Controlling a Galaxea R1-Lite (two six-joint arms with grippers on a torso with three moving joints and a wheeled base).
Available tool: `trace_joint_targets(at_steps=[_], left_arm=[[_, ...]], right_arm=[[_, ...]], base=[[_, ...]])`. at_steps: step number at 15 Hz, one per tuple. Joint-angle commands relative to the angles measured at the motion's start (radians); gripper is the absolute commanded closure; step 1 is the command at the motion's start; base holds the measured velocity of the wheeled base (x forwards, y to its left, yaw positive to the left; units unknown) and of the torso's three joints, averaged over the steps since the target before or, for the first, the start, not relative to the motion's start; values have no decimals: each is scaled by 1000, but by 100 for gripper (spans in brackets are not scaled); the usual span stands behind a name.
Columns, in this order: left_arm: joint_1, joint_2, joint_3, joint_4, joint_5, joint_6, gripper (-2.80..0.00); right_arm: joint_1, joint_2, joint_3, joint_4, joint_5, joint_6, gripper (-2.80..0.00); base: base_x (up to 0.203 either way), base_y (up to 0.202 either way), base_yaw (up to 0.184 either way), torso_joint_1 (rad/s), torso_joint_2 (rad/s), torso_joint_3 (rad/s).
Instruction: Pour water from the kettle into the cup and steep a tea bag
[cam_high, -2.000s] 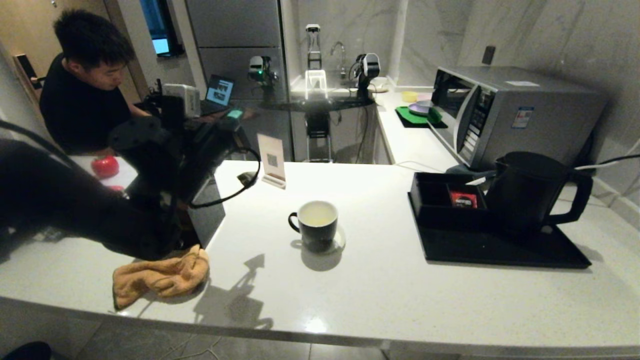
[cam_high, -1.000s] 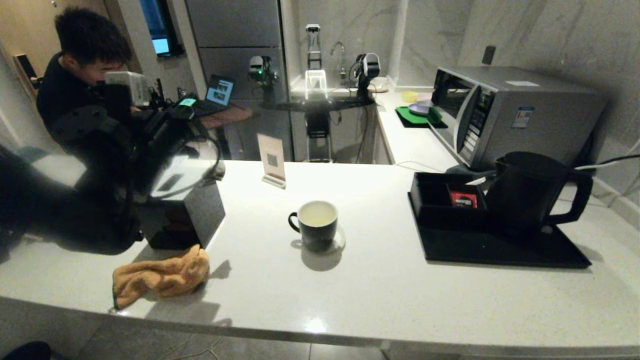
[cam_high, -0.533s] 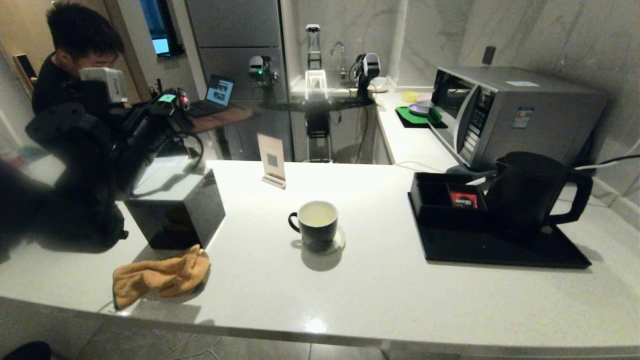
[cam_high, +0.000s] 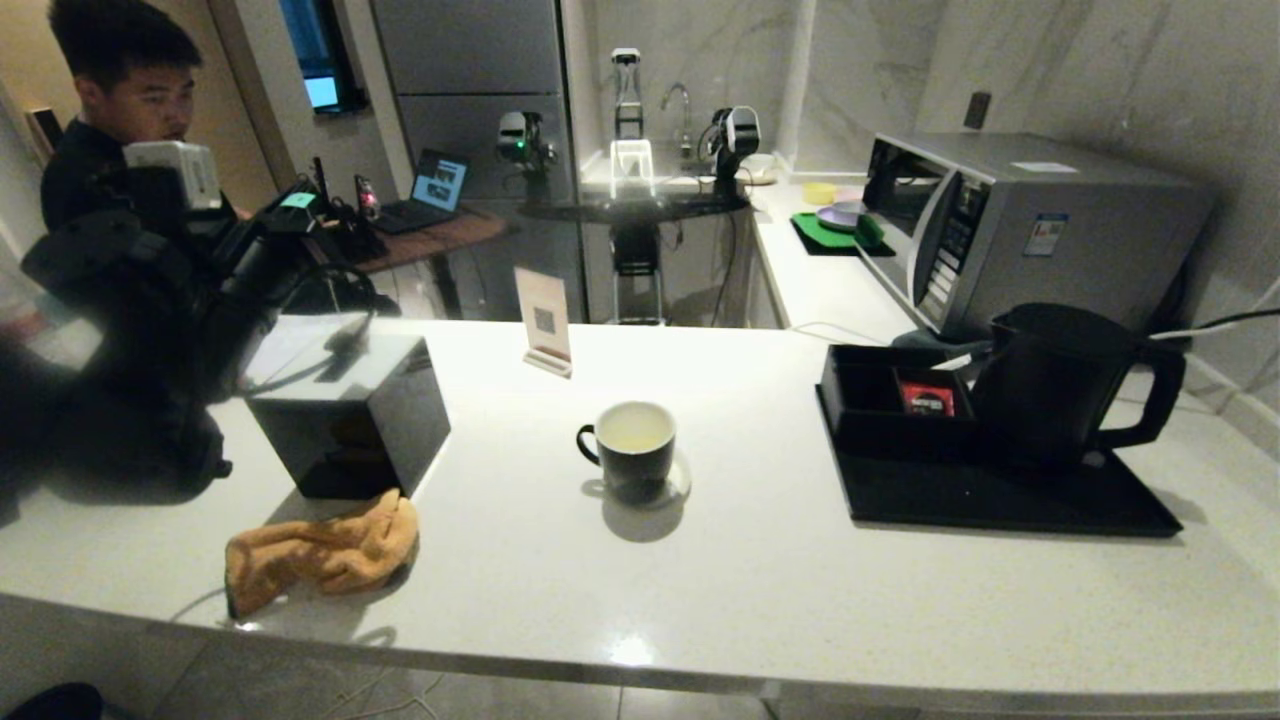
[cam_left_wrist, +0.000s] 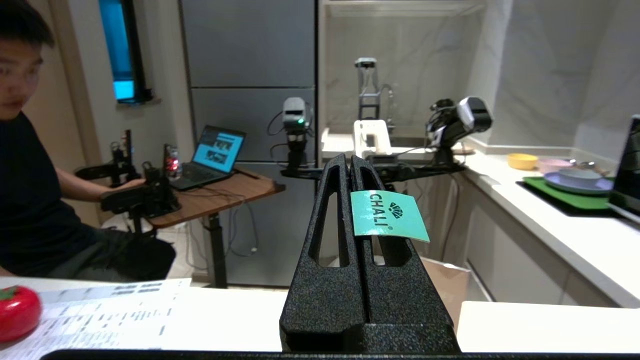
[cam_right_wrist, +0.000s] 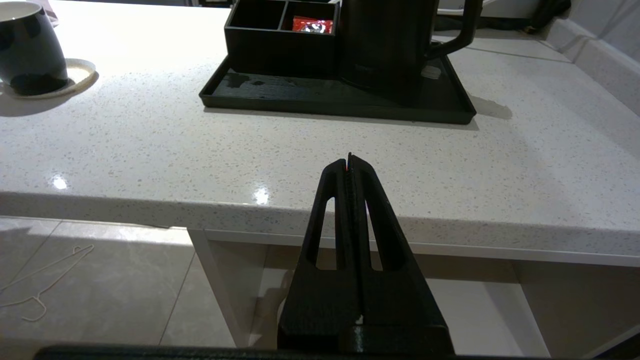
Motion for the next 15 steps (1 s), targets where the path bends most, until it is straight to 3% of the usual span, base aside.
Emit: trace_joint_targets(at_steps=[1,8,15], left_arm=[[16,10,-2,-9,0,-1,0],[87,24,-1,-11,0,-1,0],[108,68,-4,-11,-2,-1,0]], right_arm=[[0,2,1,0,0,0,0],[0,2,1,0,1,0,0],[0,2,1,0,1,0,0]], base=[[0,0,0,0,0,0],[0,0,0,0,0,0],[0,0,0,0,0,0]])
